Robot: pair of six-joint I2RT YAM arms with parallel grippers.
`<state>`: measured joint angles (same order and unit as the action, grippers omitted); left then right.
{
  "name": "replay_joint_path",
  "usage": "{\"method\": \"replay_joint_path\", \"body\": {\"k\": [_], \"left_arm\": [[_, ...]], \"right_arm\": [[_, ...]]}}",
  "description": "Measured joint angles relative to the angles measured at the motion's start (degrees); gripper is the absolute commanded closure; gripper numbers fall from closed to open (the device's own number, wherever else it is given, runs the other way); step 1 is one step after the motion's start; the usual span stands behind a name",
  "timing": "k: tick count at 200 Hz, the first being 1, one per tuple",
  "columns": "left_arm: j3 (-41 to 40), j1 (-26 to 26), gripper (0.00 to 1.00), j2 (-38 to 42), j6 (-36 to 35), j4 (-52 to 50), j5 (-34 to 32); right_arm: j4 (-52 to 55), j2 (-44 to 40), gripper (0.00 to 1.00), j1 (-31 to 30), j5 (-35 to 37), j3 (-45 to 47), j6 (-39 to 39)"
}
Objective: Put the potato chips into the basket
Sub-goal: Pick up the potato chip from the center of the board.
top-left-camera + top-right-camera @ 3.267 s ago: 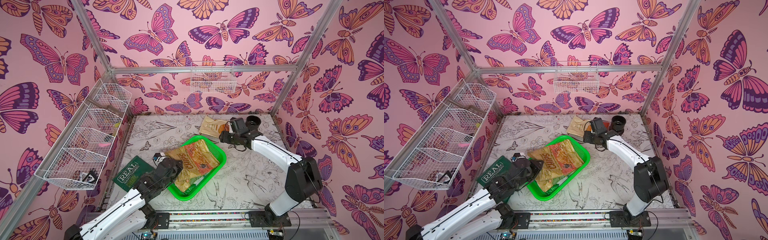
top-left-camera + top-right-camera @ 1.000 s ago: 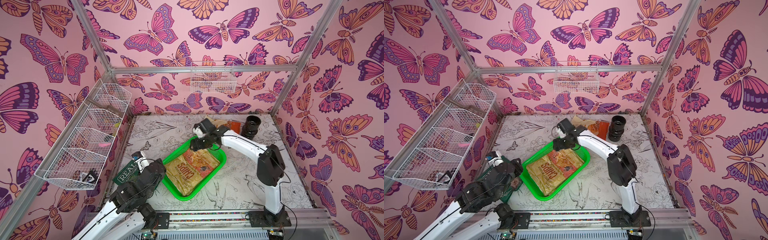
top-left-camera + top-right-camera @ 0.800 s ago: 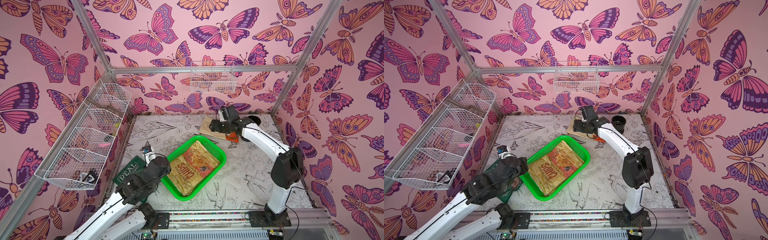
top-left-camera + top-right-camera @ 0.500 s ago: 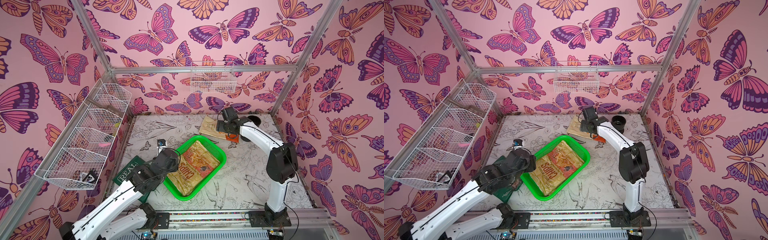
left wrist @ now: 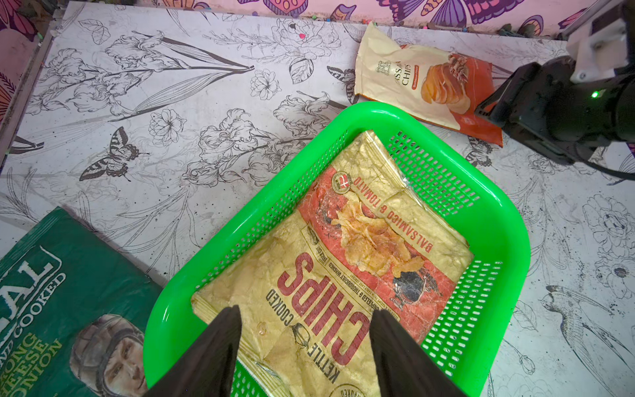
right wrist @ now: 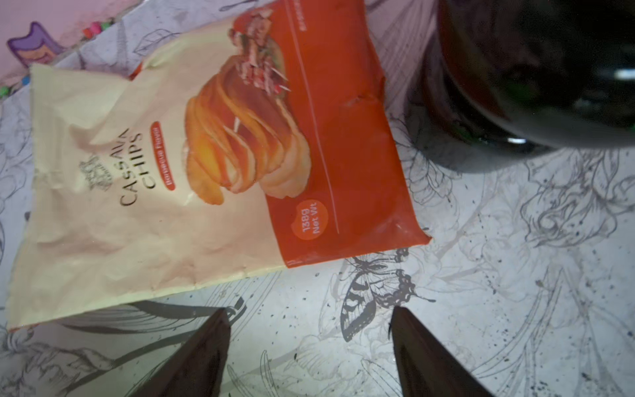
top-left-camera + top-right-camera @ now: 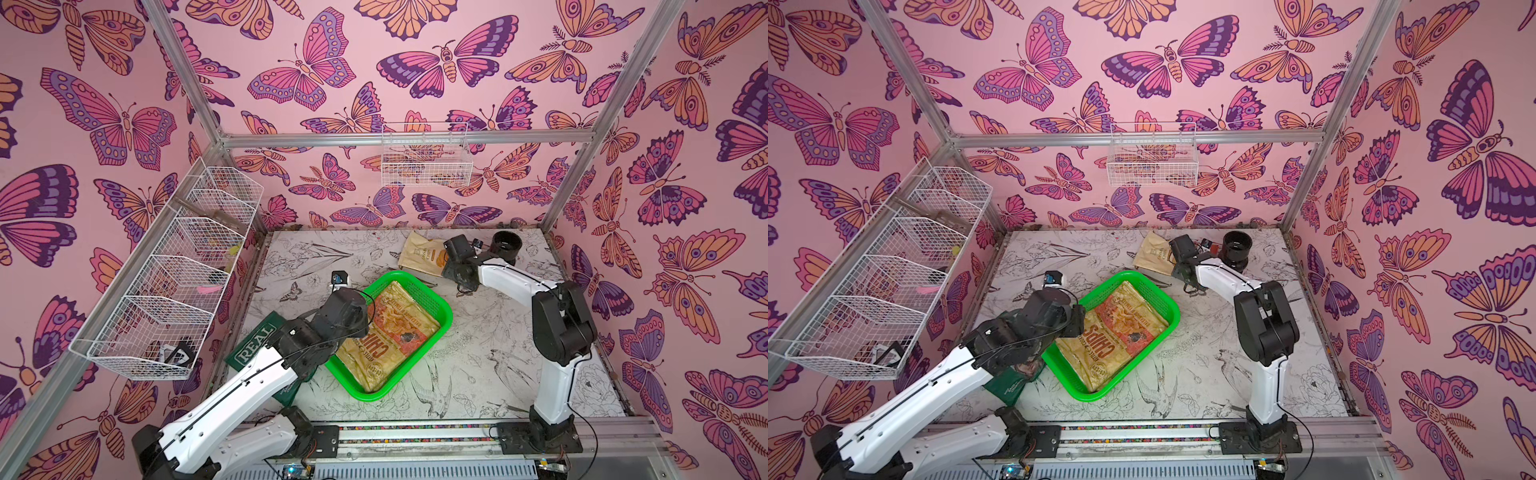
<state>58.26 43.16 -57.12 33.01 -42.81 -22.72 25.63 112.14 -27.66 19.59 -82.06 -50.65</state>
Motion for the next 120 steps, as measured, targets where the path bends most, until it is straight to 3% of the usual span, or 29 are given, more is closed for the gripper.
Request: {"method": "replay_joint_path", "body": {"k": [66,120], "left_arm": [[1.38,-0.02,0.34,0.0,-0.44,0.48,-0.35],[1.38,-0.07,0.33,0.35,-0.42,0.55,-0.92]], "right_arm": [[-6.99,1.27,0.24,5.14,-2.05,3.02,-10.91],[-9.99,3.32,0.26,5.6,-3.04,4.81,-16.96]]}}
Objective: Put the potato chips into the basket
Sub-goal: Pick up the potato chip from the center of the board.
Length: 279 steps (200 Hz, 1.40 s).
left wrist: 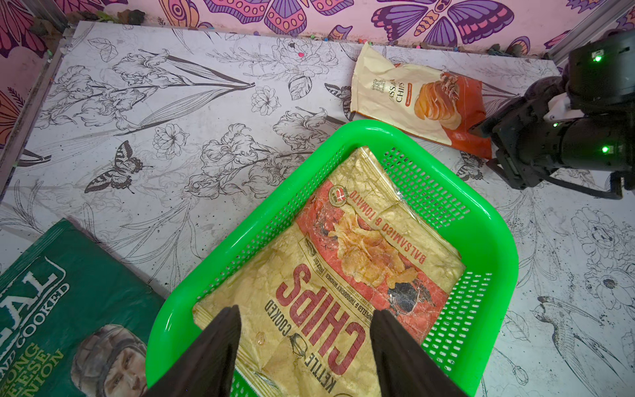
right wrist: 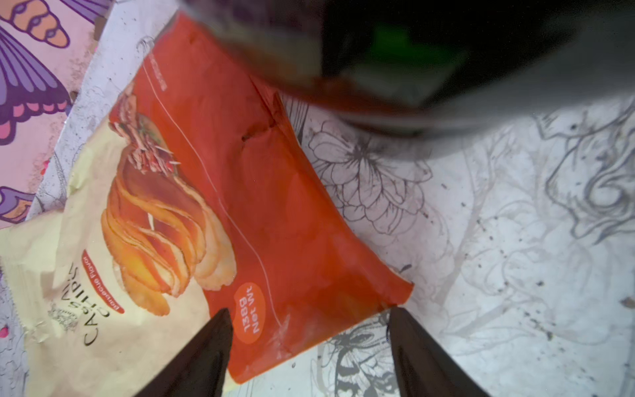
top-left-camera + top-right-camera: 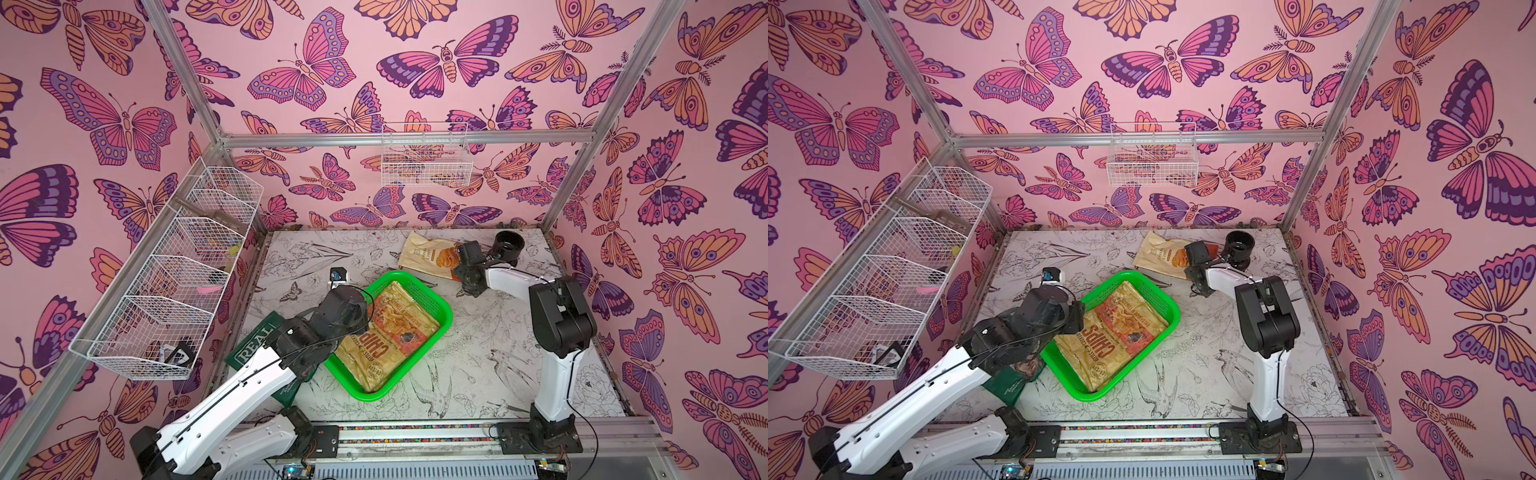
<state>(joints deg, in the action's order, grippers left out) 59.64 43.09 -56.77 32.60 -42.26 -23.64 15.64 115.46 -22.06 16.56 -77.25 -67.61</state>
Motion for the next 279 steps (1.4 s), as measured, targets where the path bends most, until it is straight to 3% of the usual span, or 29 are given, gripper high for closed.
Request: {"method": "replay_joint_path", "body": {"k": [71,101,169,240,260,279], "left_arm": [[-0.26,-0.33,0.34,0.59,0.07,0.09,-0.35],[-0.35,-0.33,0.34,0.9,0.63,0.09,-0.39],[-1.09,-0.39,0.33,2.34,1.09,0.22,-1.49],[-2.38,-0.81,0.33,5.62,1.51,0.2,-1.9],[-2.4,-0.85,0.33,6.19,1.53,0.2,-2.08],[-2.4,-1.09,0.34,6.29,1.53,0.2,-2.12]], "right_arm": [[-2.47,0.0,0.29,0.0,-0.35,0.72,-1.66],[-2.01,0.0,0.25,-0.5,-0.24,0.79,-1.73],[0.07,-0.13,0.23,-5.4,2.93,2.19,-4.39],[0.02,3.93,0.24,-5.27,4.02,-3.39,-5.11],[-0.35,5.35,0.29,-5.11,4.15,-5.25,-6.05],[-1.27,6.38,0.45,-4.92,4.28,-6.1,-7.06]]}}
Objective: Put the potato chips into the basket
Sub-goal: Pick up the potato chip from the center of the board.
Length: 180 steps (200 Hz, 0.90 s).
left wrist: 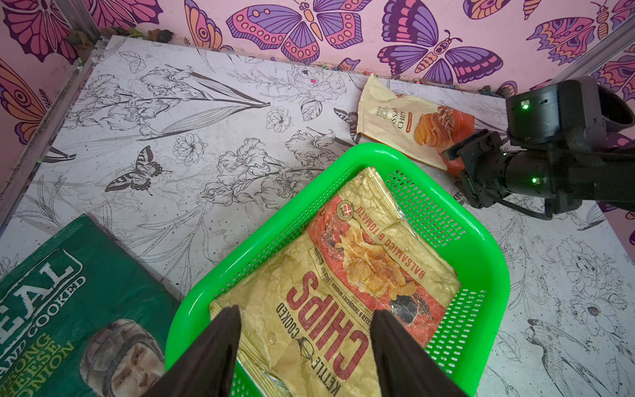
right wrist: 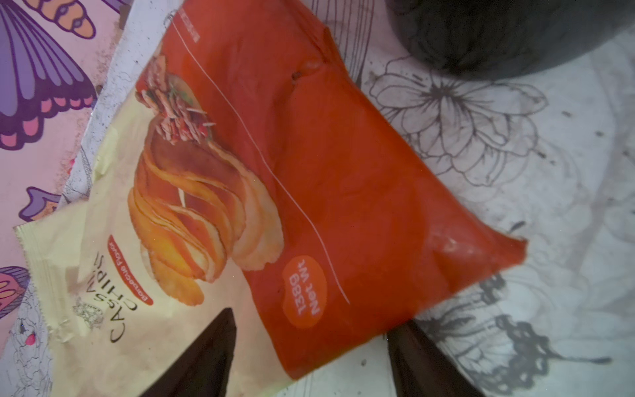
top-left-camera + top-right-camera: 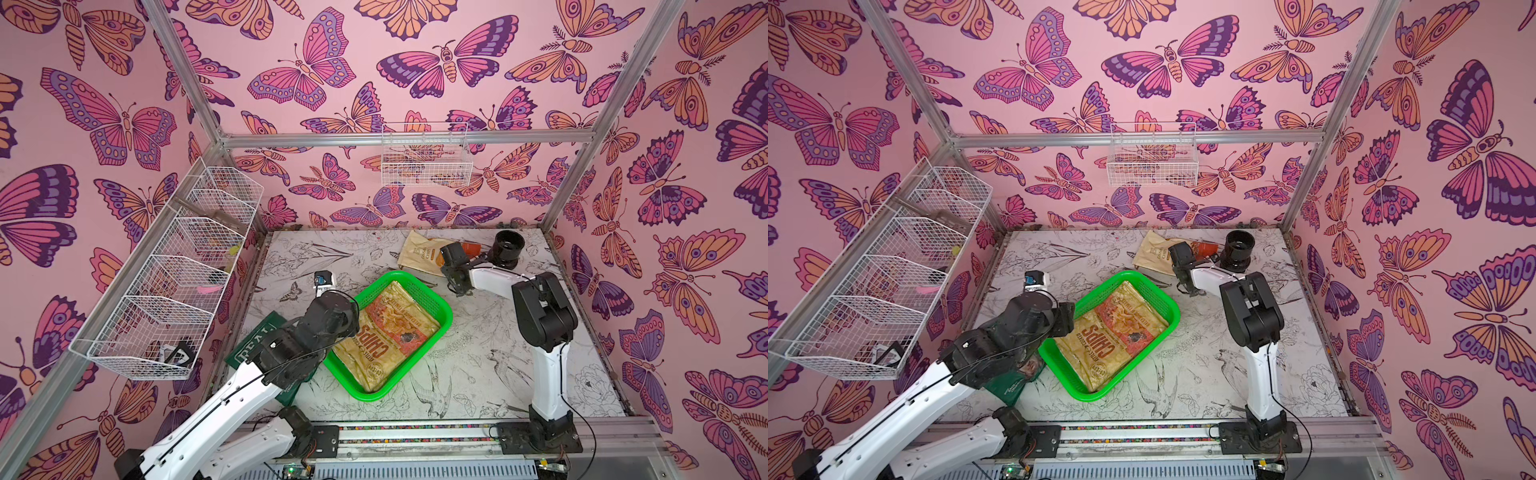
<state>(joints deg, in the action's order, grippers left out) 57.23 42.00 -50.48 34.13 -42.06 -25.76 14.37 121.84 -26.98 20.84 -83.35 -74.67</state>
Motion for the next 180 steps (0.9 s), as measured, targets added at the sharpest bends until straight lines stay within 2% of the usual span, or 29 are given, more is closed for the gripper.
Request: {"method": "replay_joint_path", "body": {"k": [31,50,59,115,180], "left_arm": [[0.0,-0.11,0.34,0.04,0.0,0.0,-0.02],[0.0,-0.11,0.34,0.24,0.0,-0.02,-0.22],[0.0,-0.13,0.34,0.37,0.02,-0.02,-0.46],[0.0,-0.48,0.34,0.61,0.44,-0.02,-1.38],[-0.02,-1.11,0.34,1.68,0.42,-0.02,-1.97]], "right_arm": [[-1.44,0.74,0.68,0.35,0.09,-0.07,-0.66],[-2.01,0.76,0.87,0.5,0.17,-0.07,0.15],[-2.58,0.63,0.92,0.59,0.13,-0.07,1.03],[-5.27,-6.47,1.0,0.66,-0.72,0.44,8.87],[-8.79,-17.99,1.0,0.66,-3.13,2.49,22.14]]}}
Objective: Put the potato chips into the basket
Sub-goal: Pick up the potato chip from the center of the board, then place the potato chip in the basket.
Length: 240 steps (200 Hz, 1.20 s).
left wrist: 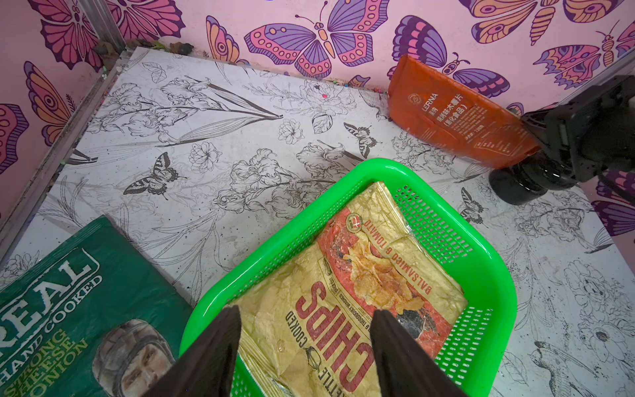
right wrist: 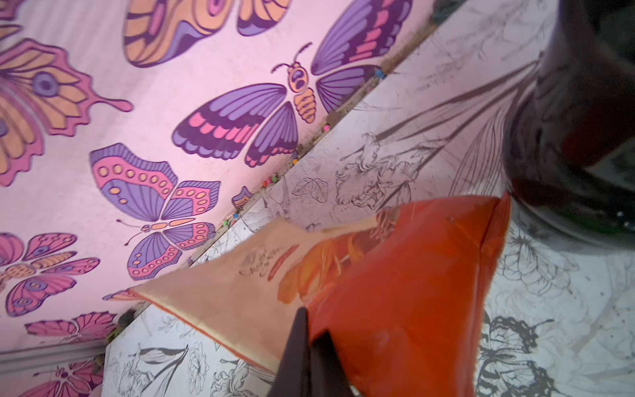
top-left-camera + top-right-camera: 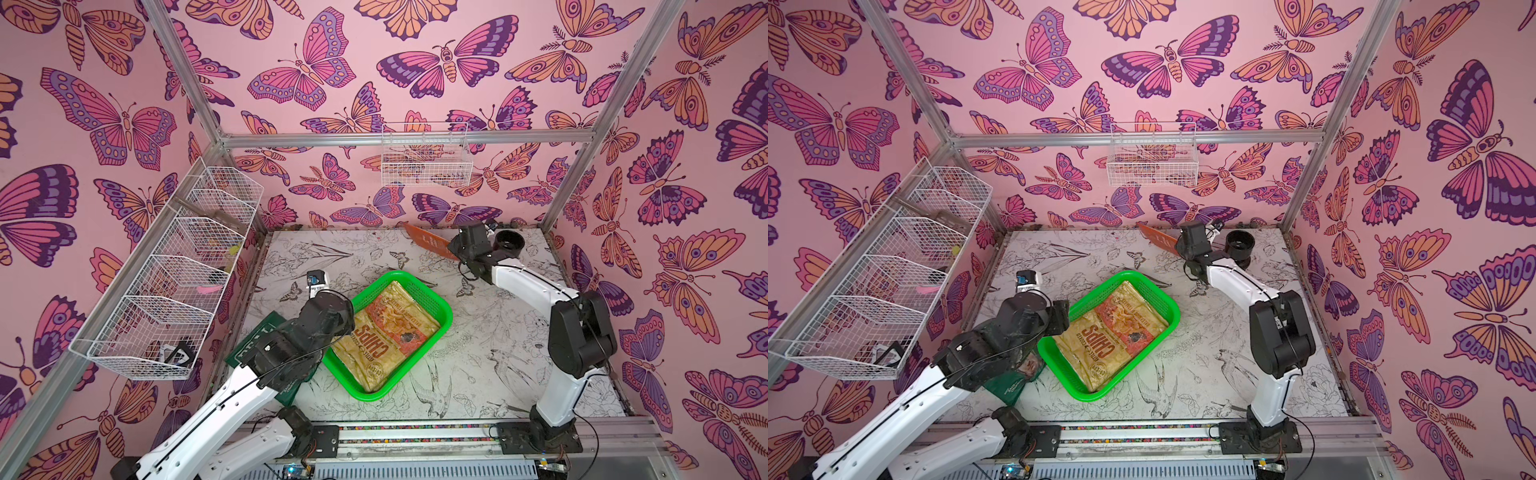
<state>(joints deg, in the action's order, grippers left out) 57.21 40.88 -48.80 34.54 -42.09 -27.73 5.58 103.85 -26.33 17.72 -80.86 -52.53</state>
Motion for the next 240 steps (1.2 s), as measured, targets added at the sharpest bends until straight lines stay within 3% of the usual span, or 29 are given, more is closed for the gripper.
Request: {"method": "replay_joint_path", "body": {"k": [123,240], "left_arm": [[0.0,-1.55,0.34,0.26,-0.96,-0.02,-0.83],[0.0,-3.26,0.34,2.14,-2.23,-0.02,-3.72]], "right_arm": [[1.25,-11.04,1.0,-1.7,-4.72,0.35,15.91],[-11.52,-22.05,1.0,-6.62,-30.88,16.59,24.11]]}}
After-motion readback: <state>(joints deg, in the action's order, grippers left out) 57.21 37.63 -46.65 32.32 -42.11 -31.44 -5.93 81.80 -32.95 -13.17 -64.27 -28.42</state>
